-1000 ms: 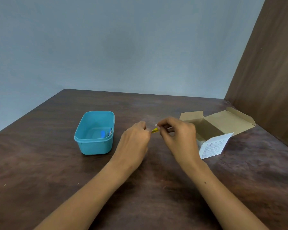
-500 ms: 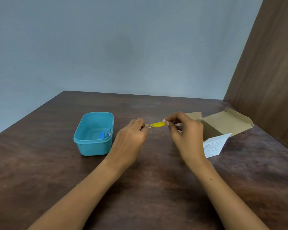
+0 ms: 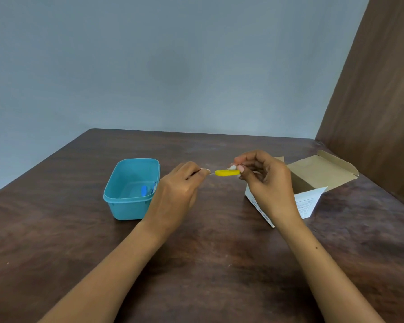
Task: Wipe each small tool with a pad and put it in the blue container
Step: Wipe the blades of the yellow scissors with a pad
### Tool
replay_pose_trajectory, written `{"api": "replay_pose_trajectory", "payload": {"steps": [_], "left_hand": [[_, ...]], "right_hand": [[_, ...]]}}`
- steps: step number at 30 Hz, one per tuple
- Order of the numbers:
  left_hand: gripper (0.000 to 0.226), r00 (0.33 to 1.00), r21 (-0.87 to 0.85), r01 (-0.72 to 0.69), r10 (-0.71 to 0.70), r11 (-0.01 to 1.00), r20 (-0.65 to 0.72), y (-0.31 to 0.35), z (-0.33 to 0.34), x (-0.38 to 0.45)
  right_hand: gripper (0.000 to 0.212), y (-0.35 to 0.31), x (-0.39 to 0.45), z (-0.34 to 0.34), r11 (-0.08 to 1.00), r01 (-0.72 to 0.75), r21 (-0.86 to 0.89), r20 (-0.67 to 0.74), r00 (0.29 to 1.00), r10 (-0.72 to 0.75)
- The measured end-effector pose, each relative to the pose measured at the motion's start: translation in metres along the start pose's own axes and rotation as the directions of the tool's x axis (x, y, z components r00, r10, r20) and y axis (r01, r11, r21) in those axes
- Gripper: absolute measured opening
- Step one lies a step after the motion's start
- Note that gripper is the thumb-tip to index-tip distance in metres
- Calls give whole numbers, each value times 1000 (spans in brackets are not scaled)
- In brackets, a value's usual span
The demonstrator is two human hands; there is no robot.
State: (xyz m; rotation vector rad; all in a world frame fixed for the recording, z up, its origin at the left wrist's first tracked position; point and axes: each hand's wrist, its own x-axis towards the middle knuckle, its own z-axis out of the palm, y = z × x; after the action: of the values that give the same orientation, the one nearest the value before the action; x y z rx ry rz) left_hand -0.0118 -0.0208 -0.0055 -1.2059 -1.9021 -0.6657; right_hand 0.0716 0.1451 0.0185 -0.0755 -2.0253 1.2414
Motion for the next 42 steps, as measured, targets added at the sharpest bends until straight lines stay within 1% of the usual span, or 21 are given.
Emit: {"api": "replay_pose_trajectory", "payload": {"steps": [3,4,6,9,11,14,17,21,24,26,28,31,32,33,34,35,36,40,42], "left_hand": [[25,999,-26,-23,24,999,41,-2,1,1],[24,998,-30,-34,35,999,51,-2,1,1],[22,996,-30,-57,59,998,64,-2,0,2],[21,993,-30,-84,86,996,85,-2,1,2],[22,992,-28,-88,90,996,82,-3,1,3],[23,995,-35,-61,64,997,72,-3,1,3],[16,998,-79,-8,13,997,56,-1,2,2],[16,997,-205,77,-74,976,23,2,3,2],[12,988,-315,142,-152,938,-7,3,5,3],[13,977,-384,199,-215,901,2,3,6,4],[14,953,-460,287,-299,840,48,3,7,5],[10,897,-592,428,-402,682,186,5,8,6],[11,873,-640,471,-425,607,239,7,8,6],[15,837,-687,520,-461,507,295,9,6,7],[17,795,-734,562,-494,383,351,12,5,8],[18,756,-762,589,-515,268,403,14,3,9],[17,729,-776,604,-520,182,446,17,2,10],[14,649,-773,634,-522,-31,553,20,1,11],[17,618,-762,641,-524,-95,586,19,1,11]], "right_hand": [[24,0,3,-7,994,5,-109,154,988,12],[21,0,4,-10,993,-2,-116,187,982,24],[16,-1,5,-14,994,-12,-105,226,974,36],[18,-2,5,-14,991,3,-135,283,958,36],[18,-3,6,-15,992,1,-123,310,950,38],[15,-5,7,-18,998,-12,-58,309,951,29],[14,-6,8,-21,999,-37,-14,304,952,39],[18,-10,9,-25,996,-73,50,316,947,54],[20,-15,9,-28,983,-121,140,281,956,78],[20,-16,9,-29,966,-136,217,240,967,83],[20,-16,9,-27,950,-142,278,196,977,88],[19,-16,9,-23,940,-133,315,141,986,92],[19,-17,9,-22,935,-136,328,137,986,95],[19,-18,8,-21,927,-147,345,138,985,104],[20,-18,8,-20,917,-164,363,144,982,119],[20,-18,7,-18,905,-184,383,151,979,135],[19,-17,6,-16,890,-199,409,155,977,147],[19,-10,3,-3,851,-209,482,130,978,166],[19,-8,0,2,840,-229,492,123,973,193]]}}
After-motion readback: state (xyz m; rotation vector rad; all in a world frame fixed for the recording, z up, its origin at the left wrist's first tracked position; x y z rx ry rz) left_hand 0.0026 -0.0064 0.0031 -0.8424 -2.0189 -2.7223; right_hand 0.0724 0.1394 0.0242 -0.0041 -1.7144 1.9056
